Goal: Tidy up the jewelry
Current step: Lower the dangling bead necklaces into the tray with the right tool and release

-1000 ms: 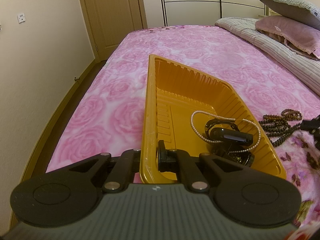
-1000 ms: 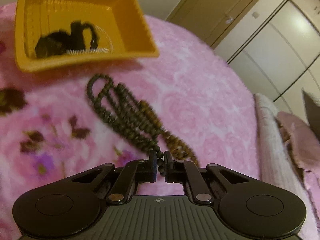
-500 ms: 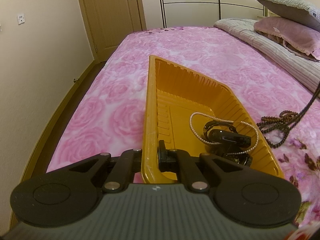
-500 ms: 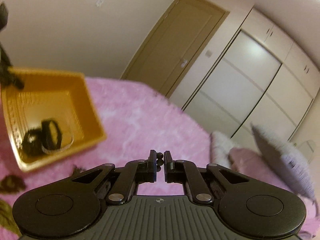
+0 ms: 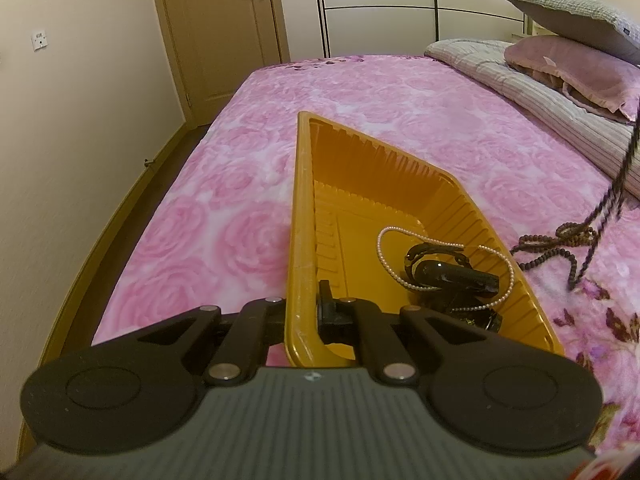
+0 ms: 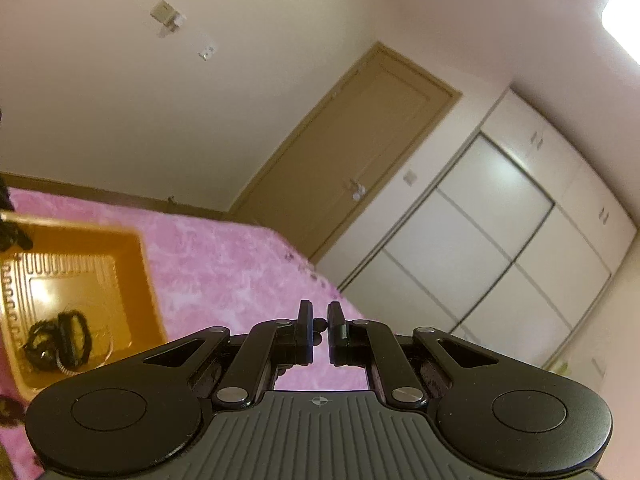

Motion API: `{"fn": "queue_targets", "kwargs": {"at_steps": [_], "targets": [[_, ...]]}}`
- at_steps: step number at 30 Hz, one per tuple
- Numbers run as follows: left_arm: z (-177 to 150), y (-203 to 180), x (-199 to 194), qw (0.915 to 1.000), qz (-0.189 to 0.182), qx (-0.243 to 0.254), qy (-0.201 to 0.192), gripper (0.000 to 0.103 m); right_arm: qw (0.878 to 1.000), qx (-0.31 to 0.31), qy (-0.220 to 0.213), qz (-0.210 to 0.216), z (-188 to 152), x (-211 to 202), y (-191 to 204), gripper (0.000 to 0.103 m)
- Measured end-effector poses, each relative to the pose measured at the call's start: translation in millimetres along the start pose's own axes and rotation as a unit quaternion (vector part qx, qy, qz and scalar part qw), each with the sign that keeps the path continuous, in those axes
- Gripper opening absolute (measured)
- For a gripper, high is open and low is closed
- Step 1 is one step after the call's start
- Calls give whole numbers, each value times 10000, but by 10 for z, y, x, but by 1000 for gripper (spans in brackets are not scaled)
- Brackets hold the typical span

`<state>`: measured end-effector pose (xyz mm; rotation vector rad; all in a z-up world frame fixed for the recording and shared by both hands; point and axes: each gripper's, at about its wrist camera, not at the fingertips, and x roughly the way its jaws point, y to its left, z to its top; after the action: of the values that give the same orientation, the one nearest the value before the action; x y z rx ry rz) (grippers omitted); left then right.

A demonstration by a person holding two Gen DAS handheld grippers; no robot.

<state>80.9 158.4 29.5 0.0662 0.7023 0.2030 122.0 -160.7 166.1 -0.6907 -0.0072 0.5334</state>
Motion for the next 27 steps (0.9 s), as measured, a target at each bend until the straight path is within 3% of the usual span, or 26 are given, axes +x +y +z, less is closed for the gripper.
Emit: {"fn": "queue_targets", "kwargs": {"at_steps": [20, 27], "targets": [[-6, 15, 4, 10000, -59, -11, -12, 5, 9874, -218, -1493, 467, 1410, 95, -256, 7], [-13, 27, 7, 10000, -81, -46, -20, 5, 9825, -234, -1652, 833, 1732, 224, -124, 7]]}}
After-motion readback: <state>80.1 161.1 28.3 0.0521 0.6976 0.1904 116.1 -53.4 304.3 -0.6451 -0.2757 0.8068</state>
